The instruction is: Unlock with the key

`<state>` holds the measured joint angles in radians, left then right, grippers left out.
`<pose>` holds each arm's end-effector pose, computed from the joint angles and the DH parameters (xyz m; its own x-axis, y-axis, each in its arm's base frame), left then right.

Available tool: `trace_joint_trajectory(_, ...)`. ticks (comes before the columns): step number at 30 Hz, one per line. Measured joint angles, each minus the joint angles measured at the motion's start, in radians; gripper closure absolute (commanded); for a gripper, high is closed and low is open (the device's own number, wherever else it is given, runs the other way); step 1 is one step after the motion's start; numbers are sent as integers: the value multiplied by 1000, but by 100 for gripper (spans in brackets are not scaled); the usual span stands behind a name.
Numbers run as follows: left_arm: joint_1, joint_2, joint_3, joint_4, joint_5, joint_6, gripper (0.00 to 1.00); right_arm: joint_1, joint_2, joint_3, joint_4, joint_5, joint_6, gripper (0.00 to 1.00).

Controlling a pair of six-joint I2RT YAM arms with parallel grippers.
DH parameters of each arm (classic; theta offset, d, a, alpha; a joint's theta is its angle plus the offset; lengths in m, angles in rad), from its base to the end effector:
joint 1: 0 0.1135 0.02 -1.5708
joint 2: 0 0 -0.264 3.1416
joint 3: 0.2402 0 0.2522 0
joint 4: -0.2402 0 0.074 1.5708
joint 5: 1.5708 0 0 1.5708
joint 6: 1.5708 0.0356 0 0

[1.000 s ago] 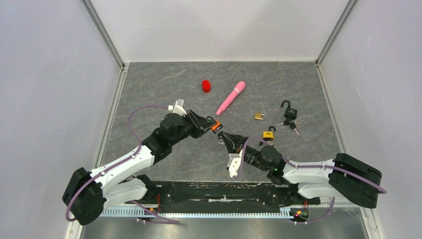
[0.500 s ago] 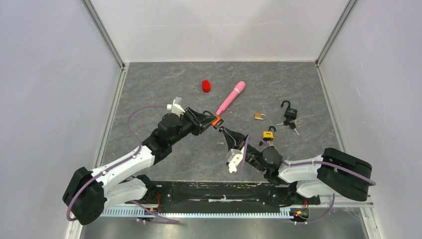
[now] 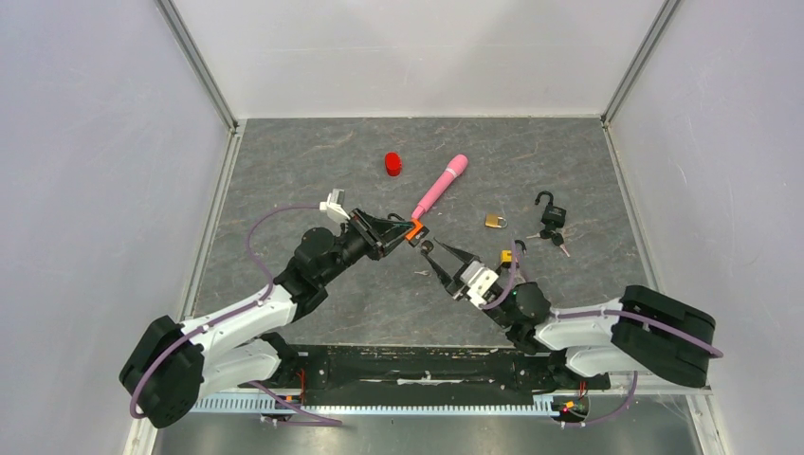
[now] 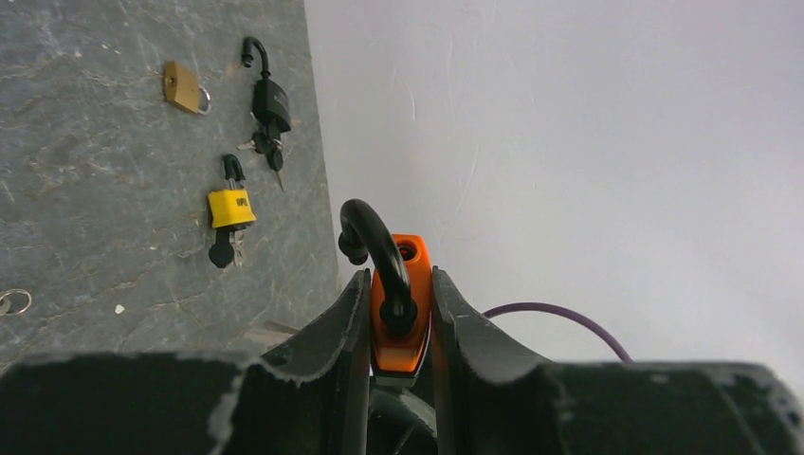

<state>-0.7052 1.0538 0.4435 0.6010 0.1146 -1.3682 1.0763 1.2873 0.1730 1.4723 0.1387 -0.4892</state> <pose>0.1755 -0.1548 0.2508 -0.7175 -0.6672 -0.2002 0.1402 0.1432 -0.9797 0.1041 0.1828 0.2118 0.5276 -0.0022 -0.8495 -0.6371 0.6605 -0.3974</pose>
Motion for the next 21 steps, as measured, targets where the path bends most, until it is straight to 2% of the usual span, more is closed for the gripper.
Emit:
trace_joint_trajectory(3, -4, -3, 0, 8, 18, 14, 98, 0, -72, -7, -26, -5, 72, 35)
trace_joint_trajectory(9, -4, -27, 0, -4, 25, 84, 98, 1, -219, -2, -182, -5, 202, 23)
trace_joint_trajectory(14, -4, -27, 3, -23, 37, 119, 98, 1, -212, 80, -348, -5, 263, 21)
trace_joint_trajectory(21, -4, -27, 23, -31, 65, 150, 98, 1, -158, 138, -402, 26, 280, 24)
